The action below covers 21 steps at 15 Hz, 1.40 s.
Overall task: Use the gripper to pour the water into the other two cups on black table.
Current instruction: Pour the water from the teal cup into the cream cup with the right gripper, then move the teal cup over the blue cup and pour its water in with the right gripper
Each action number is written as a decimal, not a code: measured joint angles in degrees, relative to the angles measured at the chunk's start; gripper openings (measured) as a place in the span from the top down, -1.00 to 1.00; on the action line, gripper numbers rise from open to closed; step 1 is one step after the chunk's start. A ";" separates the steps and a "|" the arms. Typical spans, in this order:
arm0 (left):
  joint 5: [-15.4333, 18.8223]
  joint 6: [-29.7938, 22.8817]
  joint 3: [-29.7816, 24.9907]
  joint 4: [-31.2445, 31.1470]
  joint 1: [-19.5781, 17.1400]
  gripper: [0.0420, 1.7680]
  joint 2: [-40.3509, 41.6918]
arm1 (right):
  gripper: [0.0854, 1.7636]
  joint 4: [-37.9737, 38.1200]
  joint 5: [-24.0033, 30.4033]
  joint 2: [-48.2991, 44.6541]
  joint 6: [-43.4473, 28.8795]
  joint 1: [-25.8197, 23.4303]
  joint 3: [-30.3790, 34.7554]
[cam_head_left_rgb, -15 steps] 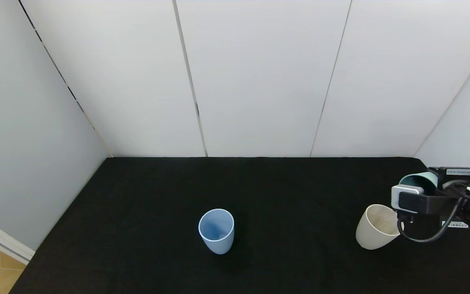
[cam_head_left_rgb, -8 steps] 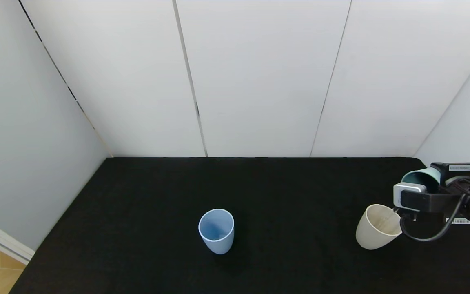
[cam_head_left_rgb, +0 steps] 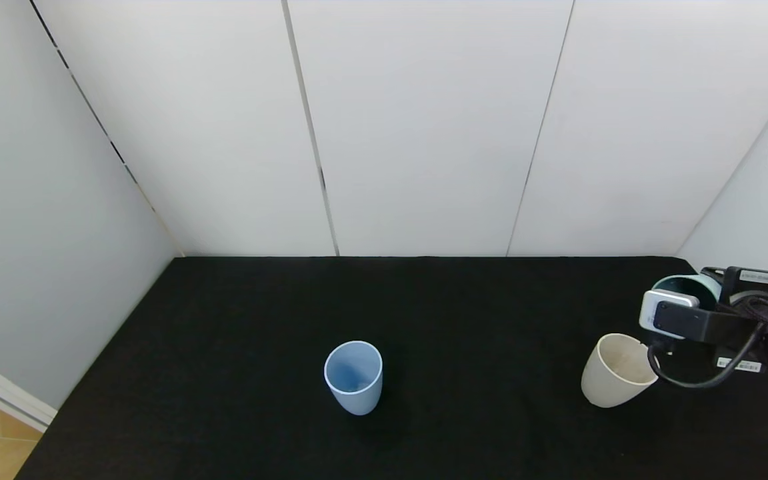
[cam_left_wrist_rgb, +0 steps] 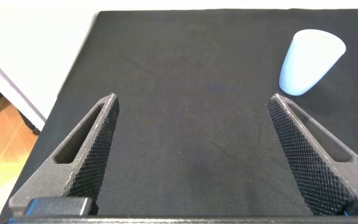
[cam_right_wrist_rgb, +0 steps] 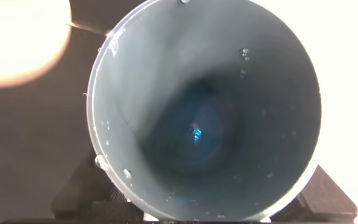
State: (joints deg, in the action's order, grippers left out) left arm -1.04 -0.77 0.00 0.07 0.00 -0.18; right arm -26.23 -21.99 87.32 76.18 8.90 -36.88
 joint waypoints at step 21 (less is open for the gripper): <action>0.02 -0.02 0.00 0.00 0.00 -0.94 0.00 | -0.31 22.38 -3.56 18.86 -48.04 38.62 -40.77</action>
State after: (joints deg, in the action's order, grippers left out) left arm -1.01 -0.79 0.00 0.07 0.00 -0.18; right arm -3.85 -25.55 106.18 28.14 47.52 -77.64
